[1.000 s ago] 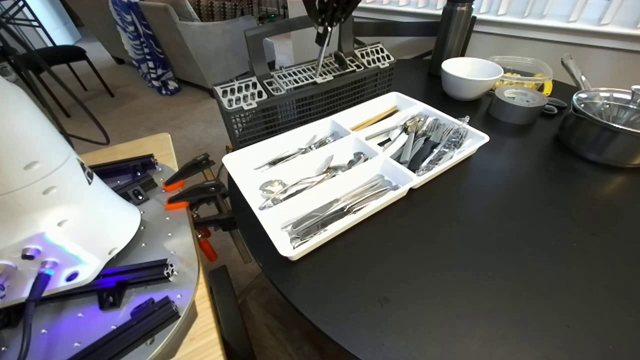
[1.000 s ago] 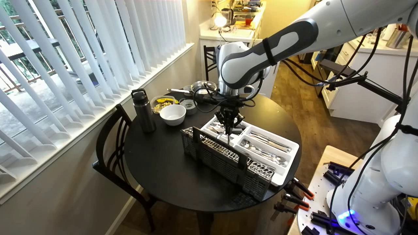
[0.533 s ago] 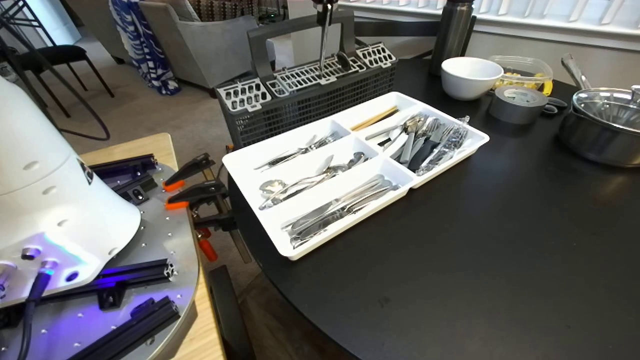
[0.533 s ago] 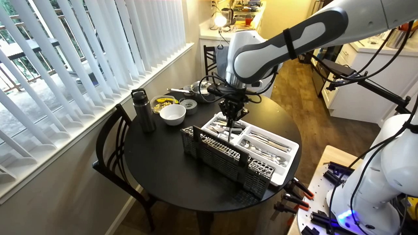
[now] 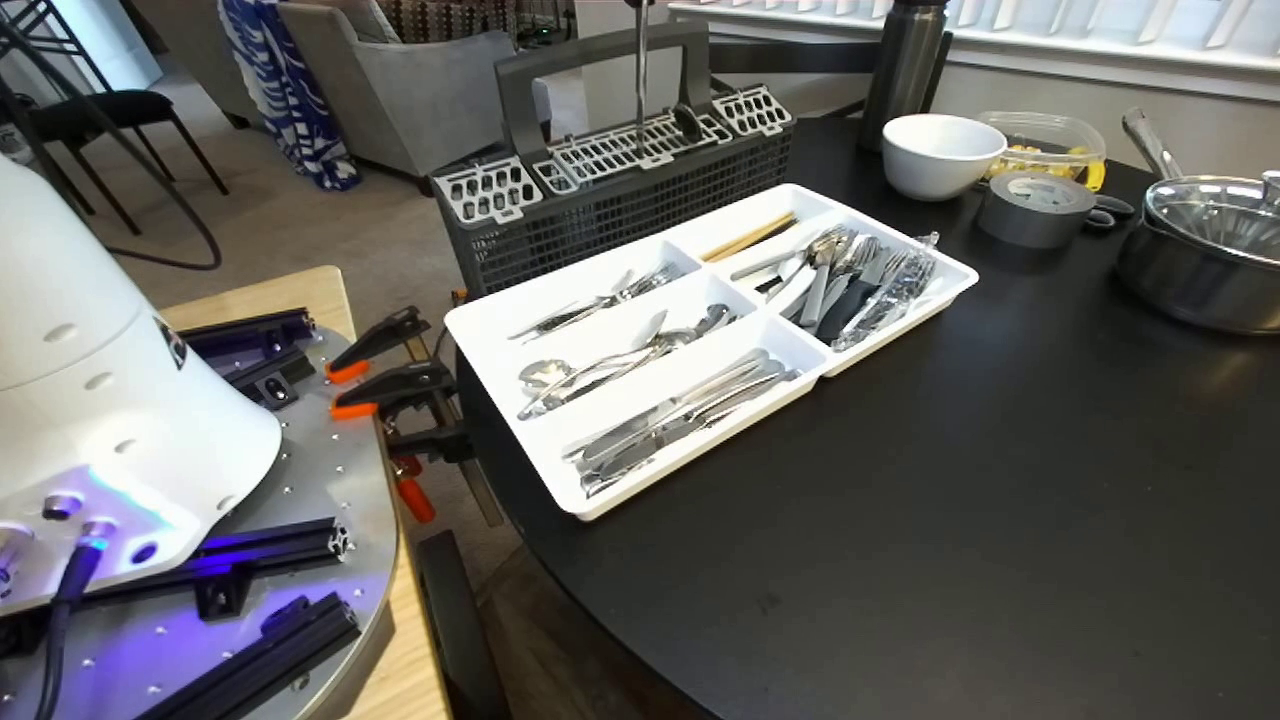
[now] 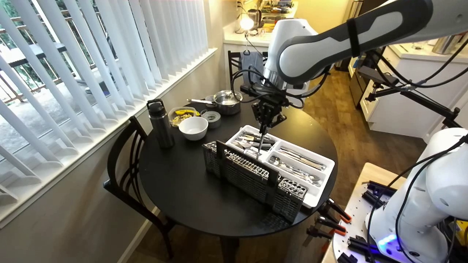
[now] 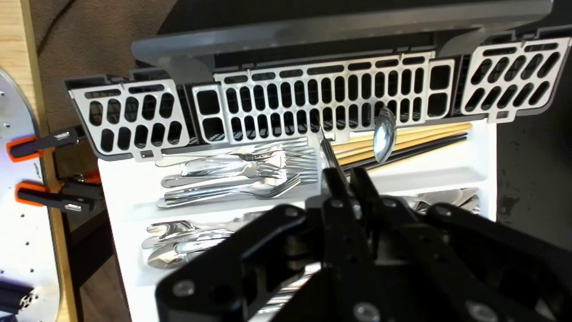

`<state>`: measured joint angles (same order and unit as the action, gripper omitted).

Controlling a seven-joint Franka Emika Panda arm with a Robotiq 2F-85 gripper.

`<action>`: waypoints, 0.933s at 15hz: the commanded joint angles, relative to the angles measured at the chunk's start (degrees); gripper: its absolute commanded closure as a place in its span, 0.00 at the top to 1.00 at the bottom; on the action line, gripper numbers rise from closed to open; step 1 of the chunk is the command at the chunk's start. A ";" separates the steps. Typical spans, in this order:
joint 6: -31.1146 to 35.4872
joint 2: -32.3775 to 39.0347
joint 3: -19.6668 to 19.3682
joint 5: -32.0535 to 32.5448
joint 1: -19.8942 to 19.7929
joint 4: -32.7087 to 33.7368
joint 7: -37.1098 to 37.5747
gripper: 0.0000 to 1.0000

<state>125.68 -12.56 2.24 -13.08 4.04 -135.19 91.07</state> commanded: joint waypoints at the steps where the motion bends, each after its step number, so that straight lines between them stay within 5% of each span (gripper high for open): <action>1: -1.93 -8.01 1.02 1.55 -2.44 -3.22 1.88 0.02; 5: -4.99 -12.95 1.41 1.67 -4.40 -3.29 2.30 0.02; 14: -28.81 -9.95 0.58 1.72 -7.95 0.11 1.00 0.02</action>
<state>101.72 -25.40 2.69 -12.44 -2.47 -136.07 91.48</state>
